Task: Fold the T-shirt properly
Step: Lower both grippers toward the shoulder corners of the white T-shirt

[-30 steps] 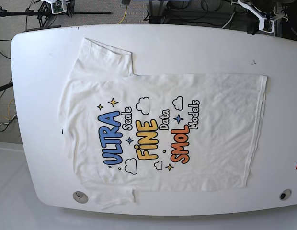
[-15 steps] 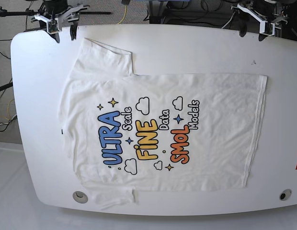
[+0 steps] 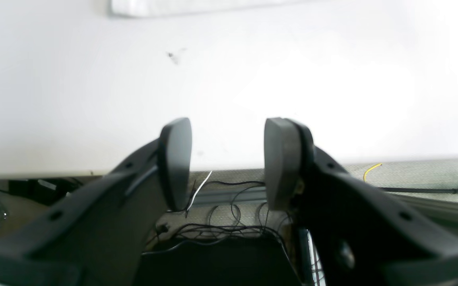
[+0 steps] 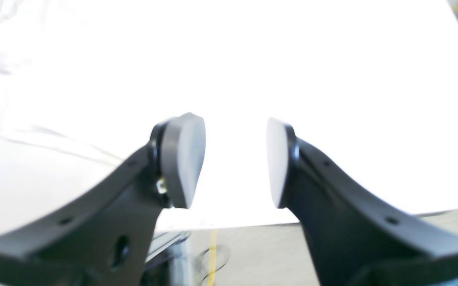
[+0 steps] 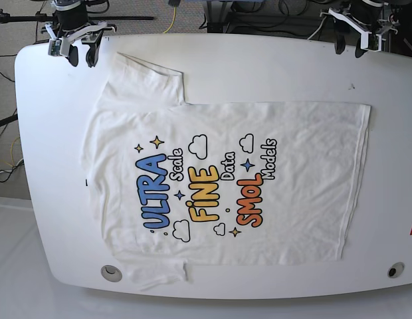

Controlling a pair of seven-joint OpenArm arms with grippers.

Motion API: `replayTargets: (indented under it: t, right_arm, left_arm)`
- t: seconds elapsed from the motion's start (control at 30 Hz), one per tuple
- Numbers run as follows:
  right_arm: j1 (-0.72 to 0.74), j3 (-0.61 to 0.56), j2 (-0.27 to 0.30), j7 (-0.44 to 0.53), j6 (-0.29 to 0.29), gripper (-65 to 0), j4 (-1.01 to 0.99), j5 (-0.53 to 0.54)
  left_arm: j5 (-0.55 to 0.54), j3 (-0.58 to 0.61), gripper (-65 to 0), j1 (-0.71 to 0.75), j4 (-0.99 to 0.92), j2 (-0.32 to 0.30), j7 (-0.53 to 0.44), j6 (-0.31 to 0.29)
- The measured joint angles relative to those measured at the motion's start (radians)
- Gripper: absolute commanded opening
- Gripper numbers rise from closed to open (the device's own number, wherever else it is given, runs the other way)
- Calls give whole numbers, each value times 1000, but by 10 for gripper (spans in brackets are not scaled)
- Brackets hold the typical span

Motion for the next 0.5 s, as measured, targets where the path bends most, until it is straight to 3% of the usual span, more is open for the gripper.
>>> replayTargets:
  t: [0.1,0.23,0.5]
  right_arm:
    - [19,35,-9,-111,80,-372,2,13]
    - [35,33,-10,-167,85,-368,2,-15]
    - [83,7,-13,-215,102,-364,-3,-66]
  left_arm:
    - [-7,-49,-307,-40,2,-7,23,-15]
    - [-6,-80,-286,-82,19,-26,36,3]
    - [12,-90,-273,-149,46,-36,129,-51]
